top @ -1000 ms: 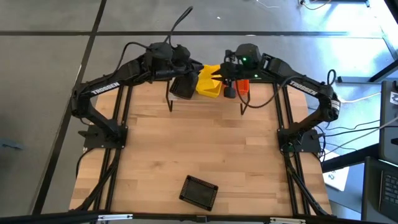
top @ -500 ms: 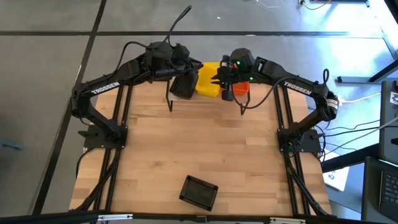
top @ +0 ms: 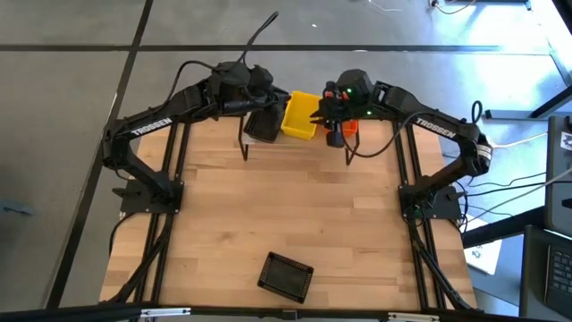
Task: Stack baskets on shelf by color
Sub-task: Stack the black basket on the black baskets on the shelf
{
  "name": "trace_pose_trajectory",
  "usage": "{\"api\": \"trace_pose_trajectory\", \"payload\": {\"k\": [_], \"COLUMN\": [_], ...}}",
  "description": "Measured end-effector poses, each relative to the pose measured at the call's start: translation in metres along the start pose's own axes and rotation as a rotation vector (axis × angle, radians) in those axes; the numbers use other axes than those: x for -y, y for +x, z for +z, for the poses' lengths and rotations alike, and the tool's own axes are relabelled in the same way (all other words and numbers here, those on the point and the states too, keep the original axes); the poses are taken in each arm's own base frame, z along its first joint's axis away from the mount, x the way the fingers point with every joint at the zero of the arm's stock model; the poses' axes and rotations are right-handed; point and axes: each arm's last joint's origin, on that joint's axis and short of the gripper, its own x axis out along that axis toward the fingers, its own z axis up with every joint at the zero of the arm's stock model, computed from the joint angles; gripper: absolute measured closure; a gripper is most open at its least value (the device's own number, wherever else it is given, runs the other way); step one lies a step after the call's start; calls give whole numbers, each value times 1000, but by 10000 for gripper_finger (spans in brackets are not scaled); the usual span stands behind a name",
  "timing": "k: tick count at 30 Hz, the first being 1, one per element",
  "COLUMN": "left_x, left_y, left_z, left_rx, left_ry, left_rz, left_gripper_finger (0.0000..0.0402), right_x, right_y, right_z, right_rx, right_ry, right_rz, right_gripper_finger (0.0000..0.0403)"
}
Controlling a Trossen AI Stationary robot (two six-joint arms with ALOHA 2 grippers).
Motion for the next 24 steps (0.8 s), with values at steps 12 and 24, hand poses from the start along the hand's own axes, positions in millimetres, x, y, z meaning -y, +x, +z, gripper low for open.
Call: {"api": "trace_pose_trajectory", "payload": {"k": [12,24], "left_x": [-1,45], "left_y": [-16,-46], "left_z": [-24,-73], "left_rx": [-281,-686], "left_ry": [89,479], "left_rz": [-6,-606], "left_gripper_finger": [344,344], "right_x": [-17,-62], "right_y": [-5,-15], "right_z": [-9,-6], "right_rx": [-98,-140], "right_ry": [21,-35], "right_rz": [235,560], "right_gripper_finger": [334,334]}}
